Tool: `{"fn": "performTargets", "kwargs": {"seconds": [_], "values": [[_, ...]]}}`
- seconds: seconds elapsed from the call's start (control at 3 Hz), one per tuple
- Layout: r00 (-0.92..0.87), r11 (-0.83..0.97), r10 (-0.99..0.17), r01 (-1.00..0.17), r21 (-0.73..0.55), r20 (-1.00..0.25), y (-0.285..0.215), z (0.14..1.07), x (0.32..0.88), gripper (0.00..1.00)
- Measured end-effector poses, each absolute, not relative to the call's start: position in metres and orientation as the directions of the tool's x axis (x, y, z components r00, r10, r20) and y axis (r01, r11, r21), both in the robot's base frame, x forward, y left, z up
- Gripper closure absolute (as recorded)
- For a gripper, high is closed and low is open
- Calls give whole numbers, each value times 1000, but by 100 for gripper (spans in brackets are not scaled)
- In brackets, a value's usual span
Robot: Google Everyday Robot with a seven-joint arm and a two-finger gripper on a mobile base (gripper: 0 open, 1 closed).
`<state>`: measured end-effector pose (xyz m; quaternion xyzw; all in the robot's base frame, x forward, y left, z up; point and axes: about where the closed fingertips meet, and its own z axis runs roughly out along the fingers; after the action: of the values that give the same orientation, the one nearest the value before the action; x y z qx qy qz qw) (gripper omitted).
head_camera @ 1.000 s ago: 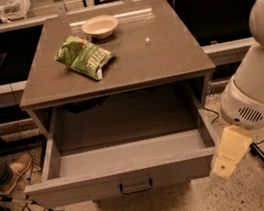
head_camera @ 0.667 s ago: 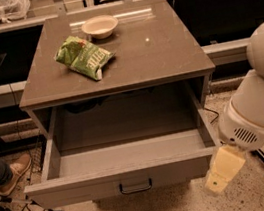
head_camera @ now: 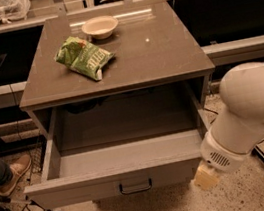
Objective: Close top drawer
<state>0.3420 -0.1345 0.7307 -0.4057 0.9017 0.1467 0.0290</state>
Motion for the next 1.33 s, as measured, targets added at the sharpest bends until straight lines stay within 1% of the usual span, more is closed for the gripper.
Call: {"fn": "performTargets", "kwargs": {"seconds": [0.33,0.67,1.0,1.33], "values": [[-696,654,-700,-715,245,-162,-121,708,350,93],[-704,664,-690,-708,241,-166,-99,685,370,100],[-700,658,-687,-713,242,-195,-59,660,408,100],[-700,658,-687,-713,242,-195,-59,660,408,100]]}}
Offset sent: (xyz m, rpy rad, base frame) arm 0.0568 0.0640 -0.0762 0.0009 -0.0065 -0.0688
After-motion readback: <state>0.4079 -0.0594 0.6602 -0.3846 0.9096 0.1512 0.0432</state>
